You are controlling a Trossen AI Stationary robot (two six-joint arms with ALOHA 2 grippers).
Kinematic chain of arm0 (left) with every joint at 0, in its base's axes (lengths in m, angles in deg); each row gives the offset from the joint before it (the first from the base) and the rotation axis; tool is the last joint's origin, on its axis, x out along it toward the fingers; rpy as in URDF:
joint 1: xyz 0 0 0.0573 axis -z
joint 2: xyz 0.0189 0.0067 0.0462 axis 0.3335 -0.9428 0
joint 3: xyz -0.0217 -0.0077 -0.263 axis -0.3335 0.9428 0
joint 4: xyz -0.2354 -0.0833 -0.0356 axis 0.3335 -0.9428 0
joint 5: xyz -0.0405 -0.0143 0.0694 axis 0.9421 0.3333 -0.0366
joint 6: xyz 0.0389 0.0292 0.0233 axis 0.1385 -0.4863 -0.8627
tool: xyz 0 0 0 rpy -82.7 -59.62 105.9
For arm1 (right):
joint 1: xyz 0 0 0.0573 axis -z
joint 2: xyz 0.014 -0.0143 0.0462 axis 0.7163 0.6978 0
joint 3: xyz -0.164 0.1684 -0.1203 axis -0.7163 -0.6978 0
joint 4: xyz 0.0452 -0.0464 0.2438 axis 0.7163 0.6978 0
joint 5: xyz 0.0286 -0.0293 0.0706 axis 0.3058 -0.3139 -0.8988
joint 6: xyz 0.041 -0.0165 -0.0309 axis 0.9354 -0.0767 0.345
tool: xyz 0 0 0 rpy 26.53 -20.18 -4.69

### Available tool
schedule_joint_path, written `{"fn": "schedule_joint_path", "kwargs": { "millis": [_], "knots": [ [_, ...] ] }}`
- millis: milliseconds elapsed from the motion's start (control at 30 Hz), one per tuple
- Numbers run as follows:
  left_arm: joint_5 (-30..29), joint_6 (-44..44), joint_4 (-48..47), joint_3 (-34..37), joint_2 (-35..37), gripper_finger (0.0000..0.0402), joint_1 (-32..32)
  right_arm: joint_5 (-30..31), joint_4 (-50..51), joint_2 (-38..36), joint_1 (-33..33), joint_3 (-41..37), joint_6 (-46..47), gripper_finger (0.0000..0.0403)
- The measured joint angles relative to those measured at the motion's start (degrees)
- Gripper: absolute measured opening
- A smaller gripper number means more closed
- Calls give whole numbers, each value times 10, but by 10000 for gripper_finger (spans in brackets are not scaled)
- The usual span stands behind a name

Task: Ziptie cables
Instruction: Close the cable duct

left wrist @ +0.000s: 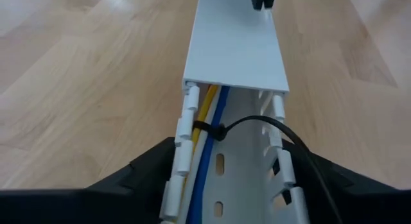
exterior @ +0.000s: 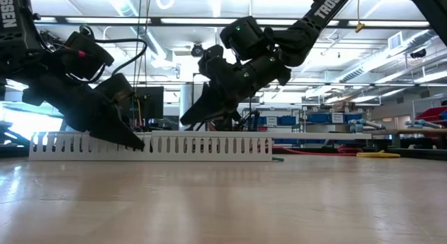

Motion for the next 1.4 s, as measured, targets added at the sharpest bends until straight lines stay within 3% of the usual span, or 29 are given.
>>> {"fn": "schedule_joint_path", "kwargs": {
  "millis": [200,467,733,1133,1400],
  "knots": [
    [1,3,5,0,0,242,0,59,16,14,0,1,18,0],
    [-3,1,8,1,0,244,0,21,-16,90,-2,76,-2,0],
    [-5,24,11,0,-1,245,0,30,-12,61,-5,87,-53,0],
    [-4,33,17,-7,0,310,0,27,8,53,-5,87,-52,0],
    [7,37,-5,-2,20,315,0,25,14,53,-5,87,-50,0]
  ]
}}
